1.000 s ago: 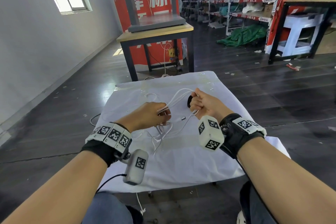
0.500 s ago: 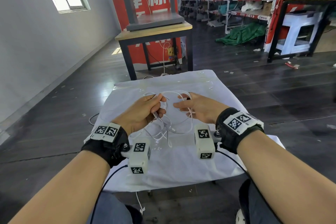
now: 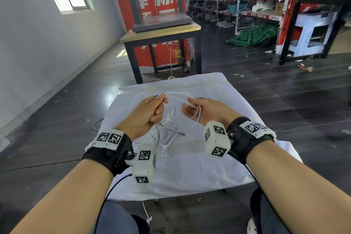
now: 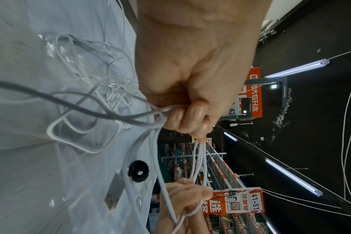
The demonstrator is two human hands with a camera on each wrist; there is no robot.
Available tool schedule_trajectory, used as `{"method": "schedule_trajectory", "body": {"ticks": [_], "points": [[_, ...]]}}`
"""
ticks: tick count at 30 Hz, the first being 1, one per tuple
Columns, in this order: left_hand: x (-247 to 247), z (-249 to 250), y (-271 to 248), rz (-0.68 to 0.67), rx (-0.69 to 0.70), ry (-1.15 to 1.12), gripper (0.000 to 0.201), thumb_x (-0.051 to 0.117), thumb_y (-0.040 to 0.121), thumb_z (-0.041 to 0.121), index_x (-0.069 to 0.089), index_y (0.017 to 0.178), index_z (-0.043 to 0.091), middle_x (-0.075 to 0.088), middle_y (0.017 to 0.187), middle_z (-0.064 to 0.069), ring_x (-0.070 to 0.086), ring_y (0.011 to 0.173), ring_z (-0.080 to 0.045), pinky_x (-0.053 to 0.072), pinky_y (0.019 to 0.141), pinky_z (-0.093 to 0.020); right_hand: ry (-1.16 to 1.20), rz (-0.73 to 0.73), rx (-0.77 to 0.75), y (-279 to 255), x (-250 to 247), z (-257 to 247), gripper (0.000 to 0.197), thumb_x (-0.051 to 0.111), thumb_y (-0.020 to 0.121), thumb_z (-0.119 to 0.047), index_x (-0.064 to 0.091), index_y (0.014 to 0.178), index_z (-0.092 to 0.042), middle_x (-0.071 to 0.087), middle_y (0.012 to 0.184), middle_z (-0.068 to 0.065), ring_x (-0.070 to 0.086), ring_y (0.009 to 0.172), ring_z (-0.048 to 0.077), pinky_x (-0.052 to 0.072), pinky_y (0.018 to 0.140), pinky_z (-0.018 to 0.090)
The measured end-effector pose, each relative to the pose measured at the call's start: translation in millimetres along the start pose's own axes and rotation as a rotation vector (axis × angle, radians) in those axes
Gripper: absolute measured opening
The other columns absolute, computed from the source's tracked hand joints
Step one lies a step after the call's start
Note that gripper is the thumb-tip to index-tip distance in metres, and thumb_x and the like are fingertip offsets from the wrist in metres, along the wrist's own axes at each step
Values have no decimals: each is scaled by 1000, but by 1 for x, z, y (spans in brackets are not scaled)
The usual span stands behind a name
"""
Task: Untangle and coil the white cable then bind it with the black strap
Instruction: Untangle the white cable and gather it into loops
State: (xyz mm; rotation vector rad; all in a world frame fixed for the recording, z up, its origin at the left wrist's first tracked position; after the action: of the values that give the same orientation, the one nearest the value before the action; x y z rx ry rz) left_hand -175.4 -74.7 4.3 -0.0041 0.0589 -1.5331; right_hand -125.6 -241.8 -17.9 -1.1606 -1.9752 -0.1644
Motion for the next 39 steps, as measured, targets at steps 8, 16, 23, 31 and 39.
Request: {"method": "schedule_trajectory", "body": {"ticks": [8, 16, 23, 31, 39], "points": [[-13, -2, 2, 73, -35, -39, 27, 42, 102, 23, 55, 83, 9, 31, 48, 5, 21, 37, -6, 18, 41, -17, 89, -20, -35, -5, -5, -6, 18, 40, 98, -9, 46, 82, -8, 49, 60, 4, 51, 66, 16, 56, 81, 39], [-10, -2, 5, 91, -104, -88, 28, 44, 101, 24, 55, 78, 10, 30, 43, 7, 21, 34, -5, 20, 36, -15, -230, 42, -86, 1, -2, -8, 30, 59, 87, 5, 50, 110, -12, 53, 83, 6, 47, 61, 11, 41, 56, 18], [-3, 2, 7, 68, -214, -108, 28, 46, 100, 24, 54, 77, 10, 30, 41, 7, 19, 30, -5, 17, 36, -16, -1128, 62, -137, 1, 6, -7, 22, 69, 81, -2, 56, 95, -13, 52, 84, 4, 47, 68, 12, 41, 62, 20], [-1, -2, 6, 89, -243, 14, 23, 54, 96, 28, 59, 82, 11, 35, 44, 8, 27, 36, -4, 23, 43, -16, -1227, 166, -247, 5, 6, -9, 30, 37, 96, -9, 57, 75, -15, 56, 72, -1, 58, 72, 8, 41, 67, 22], [-18, -11, 3, 82, -214, -27, 16, 57, 94, 20, 64, 87, 7, 43, 45, 2, 58, 56, -13, 56, 77, -32, -539, 100, -41, 0, -3, -14, 22, 32, 90, 0, 54, 86, -2, 31, 48, -5, 25, 37, 5, 17, 33, 15]]}}
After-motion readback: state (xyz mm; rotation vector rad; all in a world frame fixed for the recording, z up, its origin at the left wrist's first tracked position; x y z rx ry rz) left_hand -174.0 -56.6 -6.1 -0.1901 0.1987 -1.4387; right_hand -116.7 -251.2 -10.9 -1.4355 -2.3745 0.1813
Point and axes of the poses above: each hand's wrist, its own y-axis towards the middle knuckle, its own x-axis out of the palm, z = x × y, the point moved 3 cm from there along y, towards the middle knuckle
